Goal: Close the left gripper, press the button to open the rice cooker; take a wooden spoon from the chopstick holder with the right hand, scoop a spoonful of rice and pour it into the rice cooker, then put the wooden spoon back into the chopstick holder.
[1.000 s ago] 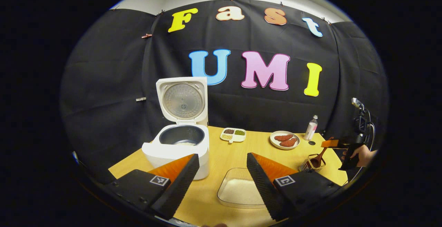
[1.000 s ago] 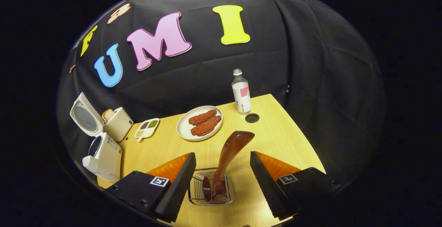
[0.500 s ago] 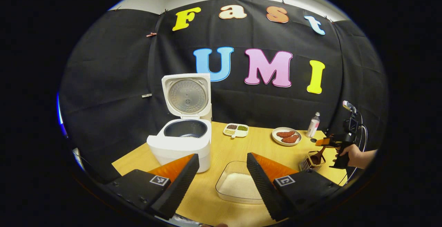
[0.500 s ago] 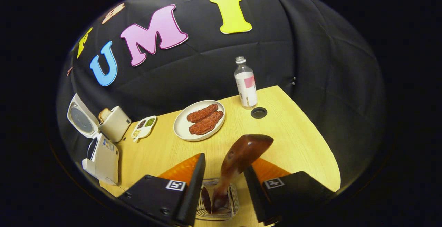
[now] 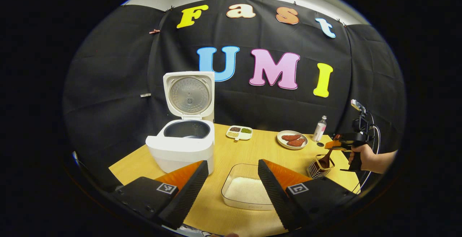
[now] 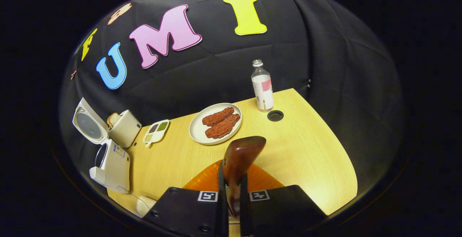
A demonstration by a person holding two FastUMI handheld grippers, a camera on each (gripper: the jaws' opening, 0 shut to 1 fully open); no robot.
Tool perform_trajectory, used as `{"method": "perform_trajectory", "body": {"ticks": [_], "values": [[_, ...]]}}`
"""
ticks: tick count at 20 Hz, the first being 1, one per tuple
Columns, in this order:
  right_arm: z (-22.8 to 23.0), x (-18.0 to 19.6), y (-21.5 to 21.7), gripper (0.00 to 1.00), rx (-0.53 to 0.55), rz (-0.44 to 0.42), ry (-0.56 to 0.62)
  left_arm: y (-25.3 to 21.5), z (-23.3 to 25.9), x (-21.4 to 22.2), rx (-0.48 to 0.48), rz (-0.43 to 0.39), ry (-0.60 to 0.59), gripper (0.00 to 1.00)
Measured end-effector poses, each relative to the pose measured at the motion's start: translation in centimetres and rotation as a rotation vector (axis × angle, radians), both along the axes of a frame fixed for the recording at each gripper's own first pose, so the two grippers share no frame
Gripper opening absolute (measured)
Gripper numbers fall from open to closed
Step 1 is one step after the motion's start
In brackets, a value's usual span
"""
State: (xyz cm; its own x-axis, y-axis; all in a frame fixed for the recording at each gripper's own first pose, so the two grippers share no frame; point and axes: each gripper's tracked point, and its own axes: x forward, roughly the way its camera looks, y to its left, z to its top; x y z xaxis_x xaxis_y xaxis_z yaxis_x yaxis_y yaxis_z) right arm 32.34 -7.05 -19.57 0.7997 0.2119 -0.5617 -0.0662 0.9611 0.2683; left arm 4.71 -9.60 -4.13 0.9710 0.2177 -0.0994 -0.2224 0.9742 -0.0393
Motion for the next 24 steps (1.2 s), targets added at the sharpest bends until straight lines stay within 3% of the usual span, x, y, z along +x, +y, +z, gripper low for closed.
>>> {"method": "perform_trajectory", "body": {"ticks": [6,14,17,24], "values": [[8.0,-1.8,0.1,0.16,-0.021,-0.081,-0.143,4.6,0.6,-1.3,0.001,-0.062,-0.03,0.95],[14.8,-8.7,4.9,0.16,-0.002,-0.096,-0.235,11.2,-0.4,-2.8,0.044,-0.118,-0.044,0.95],[15.4,-11.0,8.3,0.16,0.042,-0.085,-0.252,11.7,-0.9,-3.2,0.021,-0.179,-0.043,0.95],[12.3,-15.0,16.0,0.16,0.168,-0.046,-0.156,13.5,-1.4,-3.9,0.06,-0.236,-0.035,0.96]]}}
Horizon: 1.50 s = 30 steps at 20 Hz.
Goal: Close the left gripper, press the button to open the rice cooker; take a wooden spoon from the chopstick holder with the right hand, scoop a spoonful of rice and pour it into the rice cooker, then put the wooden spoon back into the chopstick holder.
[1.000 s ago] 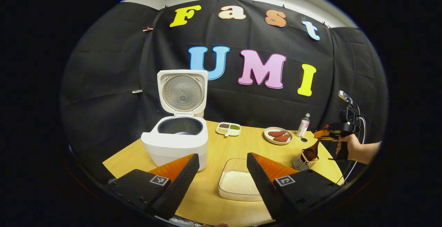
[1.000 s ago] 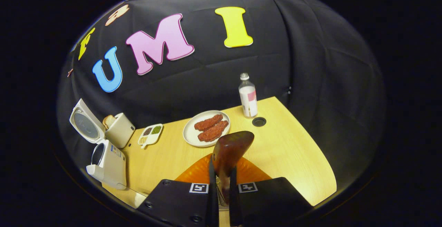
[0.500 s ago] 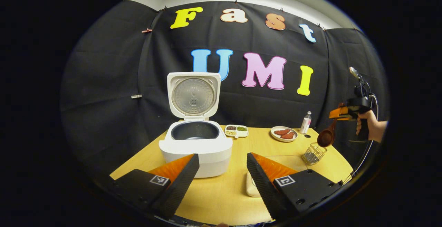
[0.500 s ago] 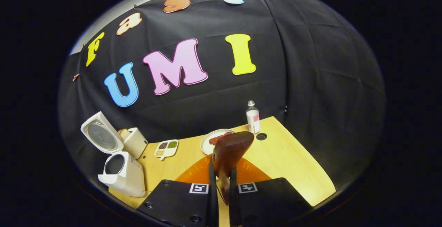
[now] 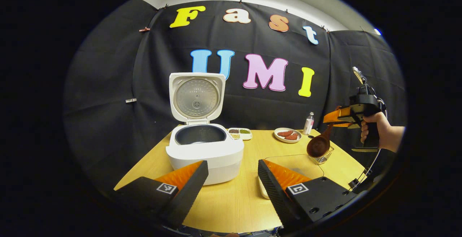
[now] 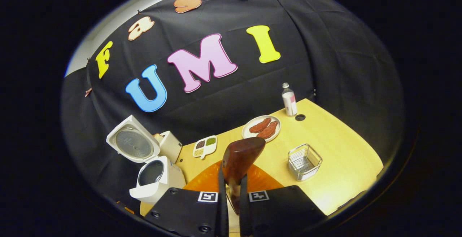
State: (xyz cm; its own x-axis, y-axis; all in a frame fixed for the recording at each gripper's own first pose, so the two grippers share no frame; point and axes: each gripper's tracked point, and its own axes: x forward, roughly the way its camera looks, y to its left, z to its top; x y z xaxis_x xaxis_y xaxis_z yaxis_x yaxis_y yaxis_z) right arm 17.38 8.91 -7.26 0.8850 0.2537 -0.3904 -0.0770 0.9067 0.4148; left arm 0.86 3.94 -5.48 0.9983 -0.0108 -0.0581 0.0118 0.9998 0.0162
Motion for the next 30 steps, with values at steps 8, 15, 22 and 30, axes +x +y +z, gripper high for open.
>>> {"method": "perform_trajectory", "body": {"ticks": [8,15,22,30], "values": [[-7.0,-1.7,3.5,0.16,-0.075,0.039,0.071,1.1,-2.9,0.0,0.046,-0.03,0.054,0.95],[-11.3,-2.5,3.2,0.16,-0.213,0.025,0.077,1.9,-4.4,0.8,0.028,-0.052,0.099,0.96],[-12.2,-5.7,6.9,0.16,-0.222,0.061,0.064,3.0,-4.5,1.2,0.035,-0.057,0.097,0.96],[-12.9,-8.2,10.9,0.16,-0.089,0.063,0.162,3.6,-6.0,0.1,0.0,-0.043,0.131,0.96]]}}
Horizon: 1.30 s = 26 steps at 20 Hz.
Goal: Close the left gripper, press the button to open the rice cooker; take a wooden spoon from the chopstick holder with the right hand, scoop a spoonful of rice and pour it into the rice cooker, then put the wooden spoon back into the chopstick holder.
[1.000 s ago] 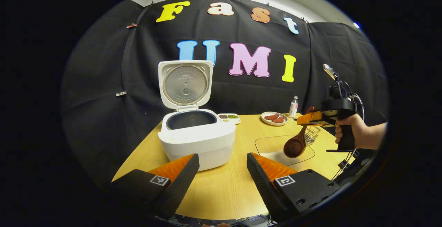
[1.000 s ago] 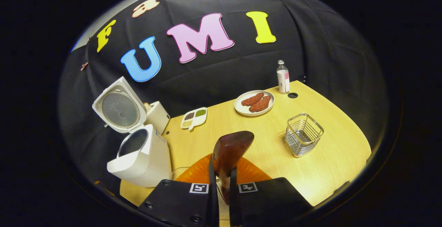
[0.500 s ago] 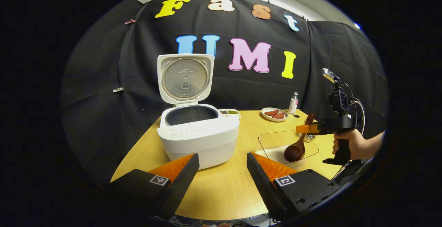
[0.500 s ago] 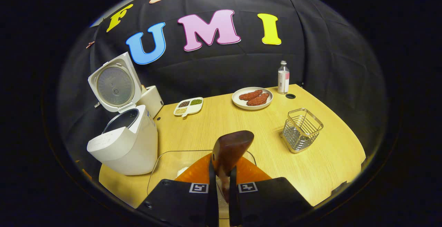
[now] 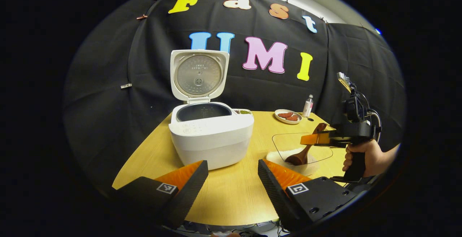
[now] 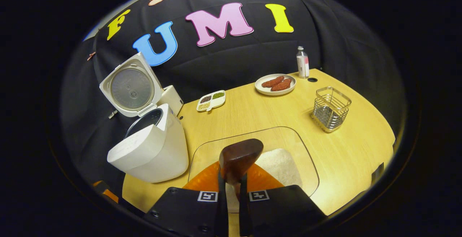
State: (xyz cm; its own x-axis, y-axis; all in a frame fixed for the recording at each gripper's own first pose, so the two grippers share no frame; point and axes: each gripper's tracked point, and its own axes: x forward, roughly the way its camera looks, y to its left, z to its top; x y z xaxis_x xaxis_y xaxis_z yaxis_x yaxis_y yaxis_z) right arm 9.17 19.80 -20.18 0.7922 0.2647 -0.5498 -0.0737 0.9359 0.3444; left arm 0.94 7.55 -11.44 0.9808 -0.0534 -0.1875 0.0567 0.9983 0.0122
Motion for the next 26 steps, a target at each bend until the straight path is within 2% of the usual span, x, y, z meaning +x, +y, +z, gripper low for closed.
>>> {"method": "perform_trajectory", "body": {"ticks": [10,16,19,26], "values": [[-0.1,0.6,0.5,0.16,0.191,-0.104,0.159,0.6,0.2,0.0,0.004,0.018,-0.004,0.96],[-0.5,1.1,-1.1,0.16,0.373,-0.203,0.262,0.4,0.7,0.4,0.013,0.011,-0.011,0.96],[0.1,1.4,-2.3,0.16,0.45,-0.257,0.275,0.2,1.0,0.7,0.024,0.003,-0.016,0.96],[1.4,3.5,-6.0,0.16,0.544,-0.37,0.26,-1.1,1.7,1.4,0.046,-0.032,-0.031,0.96]]}}
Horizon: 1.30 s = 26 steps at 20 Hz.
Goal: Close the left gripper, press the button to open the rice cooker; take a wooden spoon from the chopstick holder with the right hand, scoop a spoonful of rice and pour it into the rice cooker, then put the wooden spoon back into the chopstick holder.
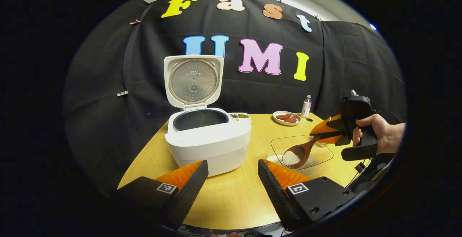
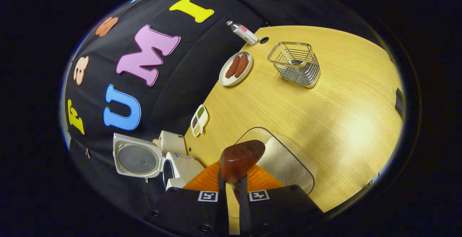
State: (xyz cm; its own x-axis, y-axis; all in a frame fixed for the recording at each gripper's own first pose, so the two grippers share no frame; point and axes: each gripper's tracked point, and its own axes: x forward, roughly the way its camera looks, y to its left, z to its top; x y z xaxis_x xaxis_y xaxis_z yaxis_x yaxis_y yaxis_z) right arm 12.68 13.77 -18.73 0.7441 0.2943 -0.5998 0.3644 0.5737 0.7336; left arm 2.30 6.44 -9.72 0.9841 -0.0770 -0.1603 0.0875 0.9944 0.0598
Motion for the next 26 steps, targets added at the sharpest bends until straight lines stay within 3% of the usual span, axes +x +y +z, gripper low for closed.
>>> {"method": "perform_trajectory", "body": {"ticks": [3,12,26], "values": [[1.6,0.9,-0.6,0.16,0.055,-0.043,-0.013,-0.6,0.2,0.0,-0.006,-0.013,-0.01,0.96],[6.8,4.0,1.4,0.16,0.146,-0.035,-0.085,-0.1,-0.1,-0.7,-0.038,0.01,-0.01,0.95],[13.7,7.9,10.9,0.16,0.322,0.036,-0.142,3.5,-0.4,-2.3,-0.081,0.103,-0.022,0.96]]}}
